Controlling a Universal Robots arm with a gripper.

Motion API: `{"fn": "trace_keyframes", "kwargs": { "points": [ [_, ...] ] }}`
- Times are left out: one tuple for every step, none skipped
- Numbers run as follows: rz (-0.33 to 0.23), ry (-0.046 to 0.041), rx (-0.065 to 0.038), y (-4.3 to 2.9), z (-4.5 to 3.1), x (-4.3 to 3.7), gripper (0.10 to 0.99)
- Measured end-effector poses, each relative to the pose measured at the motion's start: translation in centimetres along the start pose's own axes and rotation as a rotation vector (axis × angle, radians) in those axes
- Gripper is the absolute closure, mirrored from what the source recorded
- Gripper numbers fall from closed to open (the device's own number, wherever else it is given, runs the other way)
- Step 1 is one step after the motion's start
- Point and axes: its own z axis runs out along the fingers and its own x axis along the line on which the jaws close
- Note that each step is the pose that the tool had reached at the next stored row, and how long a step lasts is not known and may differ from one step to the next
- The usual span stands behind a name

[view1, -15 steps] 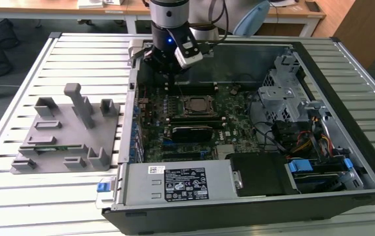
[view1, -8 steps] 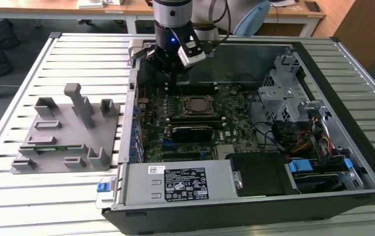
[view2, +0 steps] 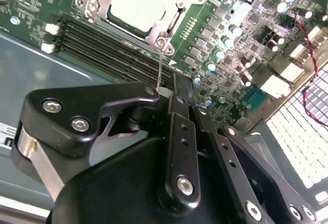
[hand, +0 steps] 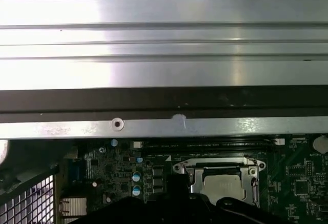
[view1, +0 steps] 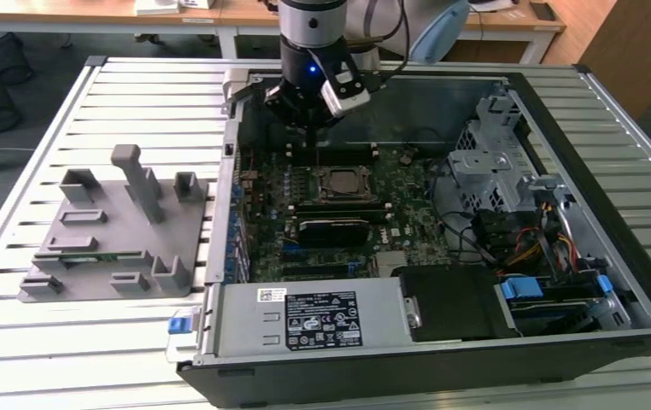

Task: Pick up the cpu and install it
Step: 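Install the first cpu locking lever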

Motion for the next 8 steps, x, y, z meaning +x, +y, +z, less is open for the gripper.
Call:
{"fn": "trace_keyframes", "kwargs": {
  "points": [
    [0.000,0.0000,0.000,0.00,0.00,-0.08,0.980],
    [0.000,-0.0001,0.000,0.01,0.01,-0.17,0.980],
    [0.000,-0.0001,0.000,0.01,0.02,-0.26,0.980],
    [0.000,-0.0001,0.000,0.01,0.02,-0.37,0.980],
    [0.000,0.0000,0.000,0.02,0.02,-0.46,0.980],
    [0.000,0.0000,0.000,0.02,0.03,-0.53,0.980],
    [0.000,0.0000,0.000,0.02,0.03,-0.60,0.980],
    [0.000,-0.0001,0.000,0.02,0.04,-0.66,0.980]
  ]
}}
